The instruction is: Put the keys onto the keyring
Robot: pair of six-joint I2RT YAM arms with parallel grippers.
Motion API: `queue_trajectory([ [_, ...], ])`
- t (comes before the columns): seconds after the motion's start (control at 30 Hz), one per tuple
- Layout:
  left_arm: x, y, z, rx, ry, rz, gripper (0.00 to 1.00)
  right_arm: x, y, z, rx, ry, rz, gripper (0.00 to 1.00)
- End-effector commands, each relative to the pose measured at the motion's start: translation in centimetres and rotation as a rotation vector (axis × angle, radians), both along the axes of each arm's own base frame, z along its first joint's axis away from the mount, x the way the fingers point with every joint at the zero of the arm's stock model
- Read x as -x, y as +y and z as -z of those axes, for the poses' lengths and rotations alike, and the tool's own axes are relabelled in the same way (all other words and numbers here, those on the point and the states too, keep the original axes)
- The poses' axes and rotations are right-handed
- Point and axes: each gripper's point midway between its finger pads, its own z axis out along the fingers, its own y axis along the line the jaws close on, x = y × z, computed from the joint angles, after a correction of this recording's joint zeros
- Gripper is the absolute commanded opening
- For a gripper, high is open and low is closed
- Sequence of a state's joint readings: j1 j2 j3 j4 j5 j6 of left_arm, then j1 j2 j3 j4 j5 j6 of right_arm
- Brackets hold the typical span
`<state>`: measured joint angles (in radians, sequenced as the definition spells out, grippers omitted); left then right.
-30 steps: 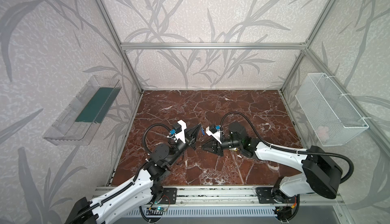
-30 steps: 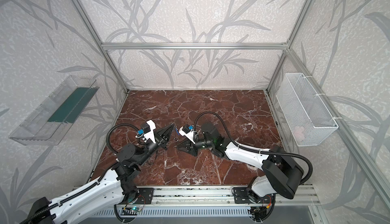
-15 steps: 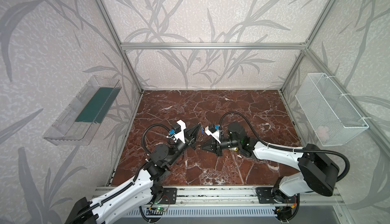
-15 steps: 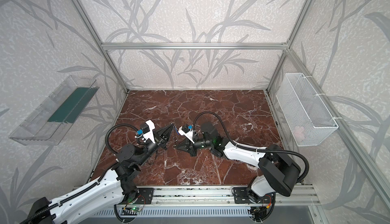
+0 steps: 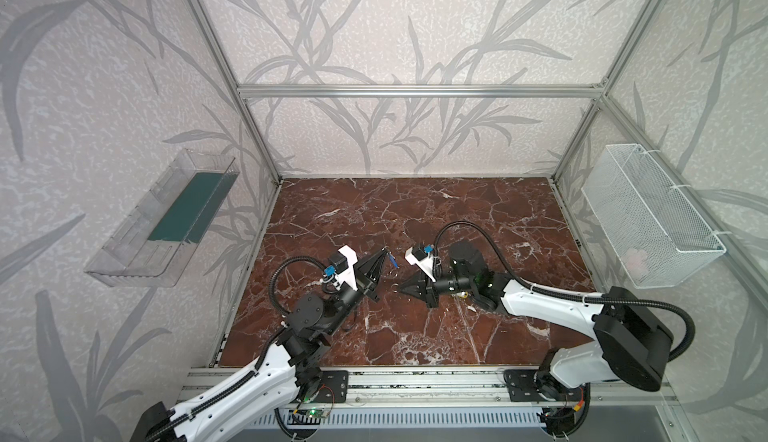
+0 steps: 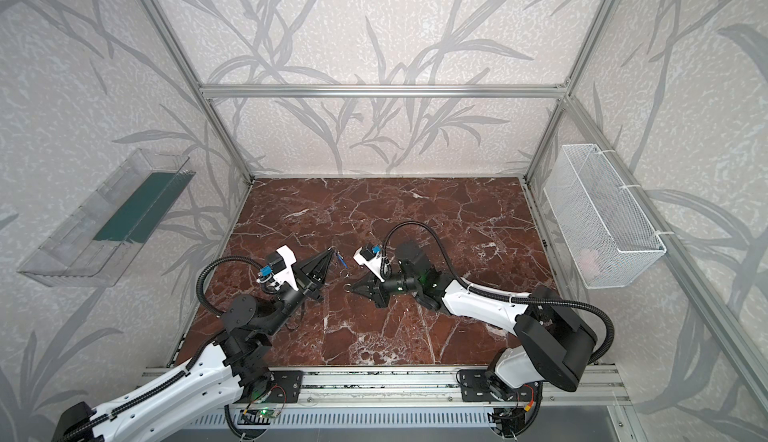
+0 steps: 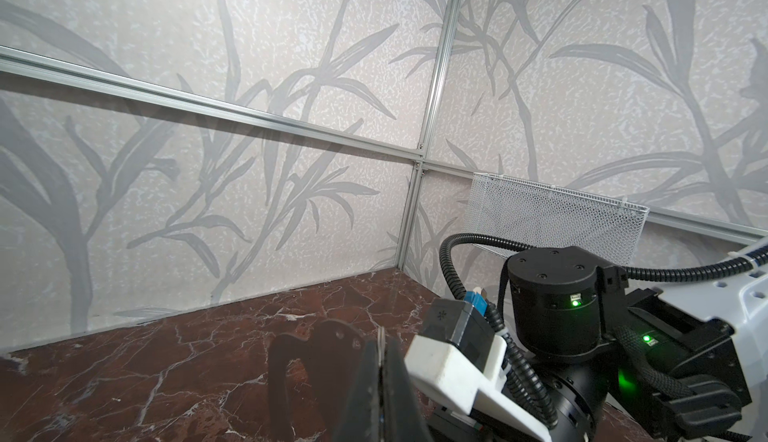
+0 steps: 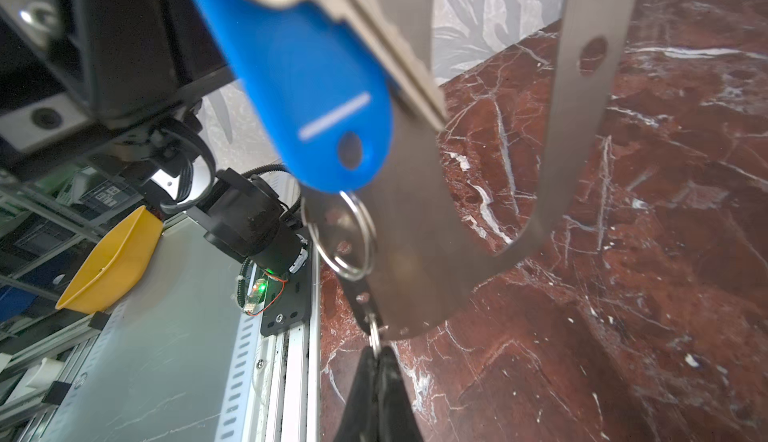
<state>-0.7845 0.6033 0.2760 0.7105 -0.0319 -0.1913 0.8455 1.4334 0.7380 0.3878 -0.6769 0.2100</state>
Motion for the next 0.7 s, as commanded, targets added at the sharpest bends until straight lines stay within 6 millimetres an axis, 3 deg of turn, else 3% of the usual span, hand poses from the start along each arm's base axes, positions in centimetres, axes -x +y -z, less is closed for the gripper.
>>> queue_trajectory([
  [0.0, 0.4, 1.2, -1.5, 0.043, -0.054, -0.038, 0.0, -0.6, -0.5, -1.1, 0.021, 0.007, 0.069, 0.0],
  [0.33, 0.4, 1.6, -1.1, 0.038, -0.059, -0.057, 0.0, -4.4, -3.4, -2.6, 0.063, 0.05, 0.355, 0.0],
  [0.67, 0.7, 1.3, -0.9, 0.035, -0.069, -0.034, 0.0, -5.3, -4.6, -5.3, 0.015, 0.093, 0.405, 0.0],
])
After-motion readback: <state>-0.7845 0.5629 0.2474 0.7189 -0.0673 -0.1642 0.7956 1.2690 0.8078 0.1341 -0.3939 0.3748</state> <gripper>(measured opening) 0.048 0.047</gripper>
